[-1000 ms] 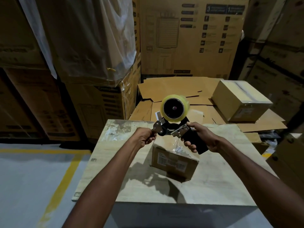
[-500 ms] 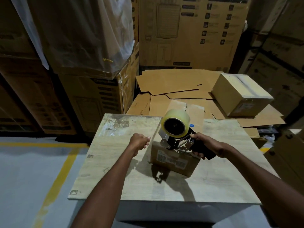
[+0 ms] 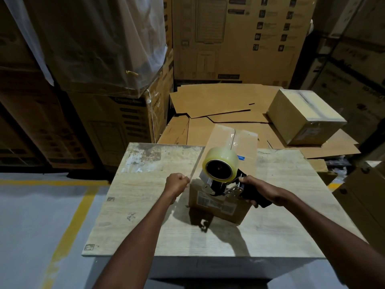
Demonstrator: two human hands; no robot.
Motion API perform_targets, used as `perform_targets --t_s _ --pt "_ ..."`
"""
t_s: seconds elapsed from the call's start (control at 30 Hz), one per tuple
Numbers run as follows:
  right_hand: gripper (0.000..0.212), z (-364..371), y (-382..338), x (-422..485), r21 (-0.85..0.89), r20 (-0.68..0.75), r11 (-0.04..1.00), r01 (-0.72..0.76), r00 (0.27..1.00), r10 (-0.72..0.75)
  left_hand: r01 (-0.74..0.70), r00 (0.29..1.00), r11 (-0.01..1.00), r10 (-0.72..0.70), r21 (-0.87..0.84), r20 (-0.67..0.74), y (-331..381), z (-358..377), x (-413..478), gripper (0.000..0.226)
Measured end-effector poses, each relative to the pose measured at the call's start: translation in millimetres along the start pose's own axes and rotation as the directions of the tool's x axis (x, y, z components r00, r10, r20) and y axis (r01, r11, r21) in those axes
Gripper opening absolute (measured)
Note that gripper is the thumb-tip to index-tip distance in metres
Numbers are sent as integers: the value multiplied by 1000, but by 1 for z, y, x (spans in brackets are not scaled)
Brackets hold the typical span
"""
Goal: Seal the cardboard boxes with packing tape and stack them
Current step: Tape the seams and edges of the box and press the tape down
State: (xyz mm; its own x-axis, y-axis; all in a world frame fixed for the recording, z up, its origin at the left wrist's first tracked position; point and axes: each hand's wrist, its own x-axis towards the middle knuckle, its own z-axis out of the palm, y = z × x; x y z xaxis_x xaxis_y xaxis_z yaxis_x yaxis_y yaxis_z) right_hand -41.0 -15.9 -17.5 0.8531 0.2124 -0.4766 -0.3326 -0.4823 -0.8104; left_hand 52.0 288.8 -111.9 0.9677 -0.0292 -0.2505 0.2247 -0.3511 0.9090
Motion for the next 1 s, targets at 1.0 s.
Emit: perform_targets --t_s 1.0 --pt "76 -12 -21 -1 -174 147 977 -121 978 147 -511 812 151 407 846 417 -25 0 -40 89"
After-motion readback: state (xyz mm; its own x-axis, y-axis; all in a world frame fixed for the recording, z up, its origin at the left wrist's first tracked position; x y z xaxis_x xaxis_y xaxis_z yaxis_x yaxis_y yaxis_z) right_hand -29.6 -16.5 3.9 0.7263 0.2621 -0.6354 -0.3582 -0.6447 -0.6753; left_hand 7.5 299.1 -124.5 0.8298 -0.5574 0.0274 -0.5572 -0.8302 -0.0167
